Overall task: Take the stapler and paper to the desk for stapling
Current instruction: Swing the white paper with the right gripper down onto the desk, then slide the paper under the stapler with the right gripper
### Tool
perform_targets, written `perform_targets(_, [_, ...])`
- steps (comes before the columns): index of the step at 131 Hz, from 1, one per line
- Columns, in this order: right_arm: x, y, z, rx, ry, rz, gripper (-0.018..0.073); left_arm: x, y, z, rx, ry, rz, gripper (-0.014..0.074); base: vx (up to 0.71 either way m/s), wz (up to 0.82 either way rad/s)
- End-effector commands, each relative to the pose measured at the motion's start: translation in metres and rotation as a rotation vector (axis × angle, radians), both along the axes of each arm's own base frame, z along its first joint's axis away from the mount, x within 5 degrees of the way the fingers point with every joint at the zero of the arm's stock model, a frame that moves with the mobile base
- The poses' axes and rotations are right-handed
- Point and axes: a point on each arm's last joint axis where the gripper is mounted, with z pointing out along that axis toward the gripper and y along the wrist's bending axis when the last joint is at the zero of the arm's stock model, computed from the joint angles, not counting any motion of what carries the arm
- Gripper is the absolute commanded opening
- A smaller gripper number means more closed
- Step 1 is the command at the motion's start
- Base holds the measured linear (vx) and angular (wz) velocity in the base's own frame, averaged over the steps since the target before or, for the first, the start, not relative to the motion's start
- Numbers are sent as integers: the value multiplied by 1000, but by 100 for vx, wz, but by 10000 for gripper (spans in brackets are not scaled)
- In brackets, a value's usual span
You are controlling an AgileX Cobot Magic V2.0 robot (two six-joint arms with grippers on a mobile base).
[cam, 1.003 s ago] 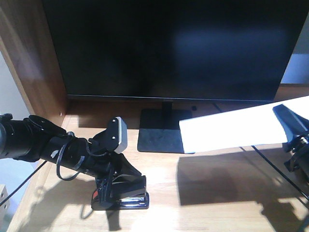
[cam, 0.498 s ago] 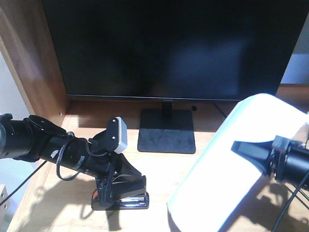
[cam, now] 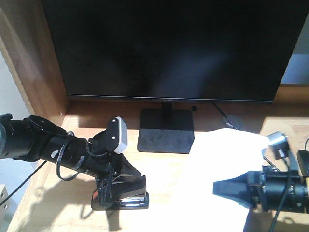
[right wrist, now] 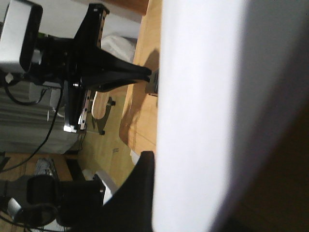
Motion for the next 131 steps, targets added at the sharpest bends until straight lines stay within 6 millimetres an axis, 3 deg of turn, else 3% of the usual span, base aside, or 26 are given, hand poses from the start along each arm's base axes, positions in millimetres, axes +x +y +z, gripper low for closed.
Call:
perform_targets(1, [-5, 15, 17, 158, -43, 141, -2, 1, -5, 22, -71, -35, -1, -6, 0, 0])
perform_targets(35, [-3, 22, 5, 100, -42, 172, -2, 1, -5, 22, -71, -35, -1, -6, 0, 0])
perform_targets(78, [4, 8, -20, -223, -46, 98, -2, 1, -5, 22, -71, -35, -1, -6, 0, 0])
perform_targets(131, [12, 4, -21, -284, -94, 71, -2, 1, -5, 22, -71, -35, -1, -6, 0, 0])
